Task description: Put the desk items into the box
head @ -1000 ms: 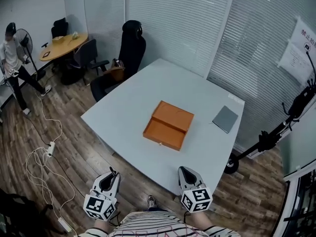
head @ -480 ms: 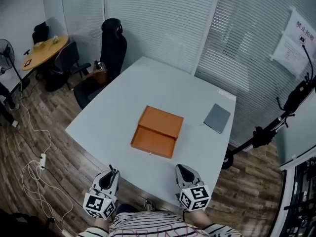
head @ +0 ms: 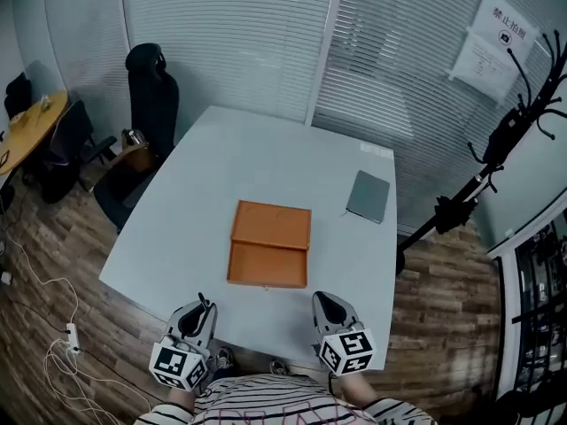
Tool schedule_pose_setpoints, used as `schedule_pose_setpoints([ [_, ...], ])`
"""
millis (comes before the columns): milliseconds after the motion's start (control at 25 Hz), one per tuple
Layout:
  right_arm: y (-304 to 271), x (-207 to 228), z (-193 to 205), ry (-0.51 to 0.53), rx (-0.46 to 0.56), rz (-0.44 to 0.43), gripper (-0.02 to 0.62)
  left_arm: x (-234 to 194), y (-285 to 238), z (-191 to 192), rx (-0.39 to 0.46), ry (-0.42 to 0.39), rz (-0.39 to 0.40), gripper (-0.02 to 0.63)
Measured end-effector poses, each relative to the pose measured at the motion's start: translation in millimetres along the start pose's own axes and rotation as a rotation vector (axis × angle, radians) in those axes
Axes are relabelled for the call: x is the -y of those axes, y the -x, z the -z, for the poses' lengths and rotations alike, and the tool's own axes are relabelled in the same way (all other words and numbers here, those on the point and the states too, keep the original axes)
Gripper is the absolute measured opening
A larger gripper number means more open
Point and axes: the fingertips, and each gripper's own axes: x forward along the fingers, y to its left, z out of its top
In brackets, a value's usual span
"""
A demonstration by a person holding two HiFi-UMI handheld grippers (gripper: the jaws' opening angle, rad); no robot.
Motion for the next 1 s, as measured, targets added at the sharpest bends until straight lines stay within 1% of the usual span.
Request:
schedule_pose_setpoints([
  [80,-2,-11,0,-0.023,0.01,0.048,0.026,-16,-6,-5,-0.012,-0.025,0.054,0.06],
  [200,-9,-28,0,-0.051,0.026,0.109,0.026,-41,-15,-10,-0.019,-0.046,0.115,0.06],
  [360,-11,-41,5,-0.087,0.047,0.195,0.026,-58,-26,-11,-0.035,-0.074,0.207,0.06],
  [520,-7,-51,10,-0.116,0.062,0.291,0.026,-65,-38,-13,-0.046,-0.117,0.313,0.06],
  [680,-2,-64,16,-0.135,0.077,0.358,0.026,-68,-49,-13,-0.046,-0.16,0.406,0.06],
  [840,4,-73,17,-0.143,0.096,0.408,0.026,-66,-62,-14,-0.04,-0.193,0.474,0.06],
  [1000,11,-77,18,-0.146,0.111,0.438,0.026,-57,-76,-11,-0.044,-0.213,0.524,0.06],
])
